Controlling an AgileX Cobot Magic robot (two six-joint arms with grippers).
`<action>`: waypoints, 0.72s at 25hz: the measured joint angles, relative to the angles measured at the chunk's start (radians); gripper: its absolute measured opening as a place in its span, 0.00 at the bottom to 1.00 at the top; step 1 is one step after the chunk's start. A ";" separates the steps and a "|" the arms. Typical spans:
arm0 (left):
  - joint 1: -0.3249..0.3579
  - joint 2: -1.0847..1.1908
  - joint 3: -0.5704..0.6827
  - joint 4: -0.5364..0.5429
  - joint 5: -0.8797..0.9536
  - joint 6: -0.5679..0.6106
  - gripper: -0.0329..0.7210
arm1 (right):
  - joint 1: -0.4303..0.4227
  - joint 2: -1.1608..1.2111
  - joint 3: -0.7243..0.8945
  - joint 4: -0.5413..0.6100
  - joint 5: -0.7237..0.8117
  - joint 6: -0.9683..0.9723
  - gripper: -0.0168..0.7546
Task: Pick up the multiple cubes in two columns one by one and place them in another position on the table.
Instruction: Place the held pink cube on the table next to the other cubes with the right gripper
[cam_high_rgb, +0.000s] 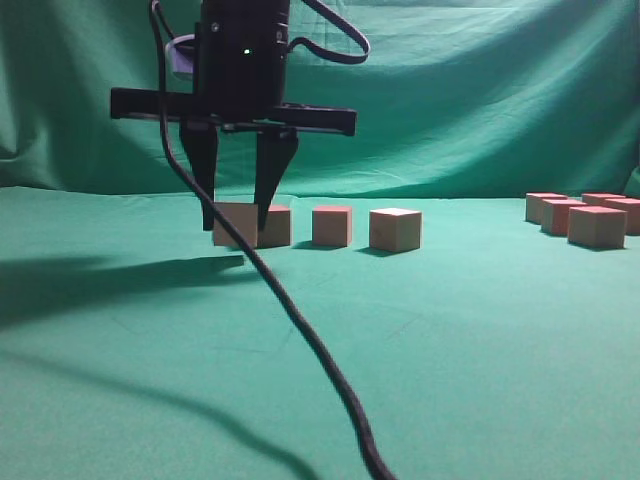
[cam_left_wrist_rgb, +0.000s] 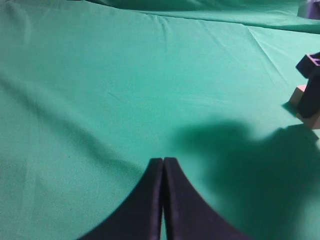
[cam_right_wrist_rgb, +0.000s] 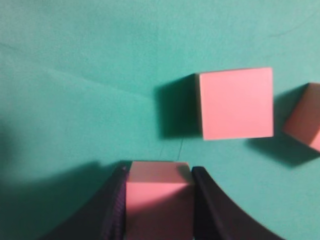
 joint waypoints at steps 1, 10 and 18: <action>0.000 0.000 0.000 0.000 0.000 0.000 0.04 | 0.000 0.004 0.000 0.005 -0.001 0.000 0.37; 0.000 0.000 0.000 0.000 0.000 0.000 0.04 | 0.000 0.011 0.000 0.016 -0.047 0.006 0.37; 0.000 0.000 0.000 0.000 0.000 0.000 0.04 | 0.000 0.011 0.000 0.014 -0.052 0.027 0.37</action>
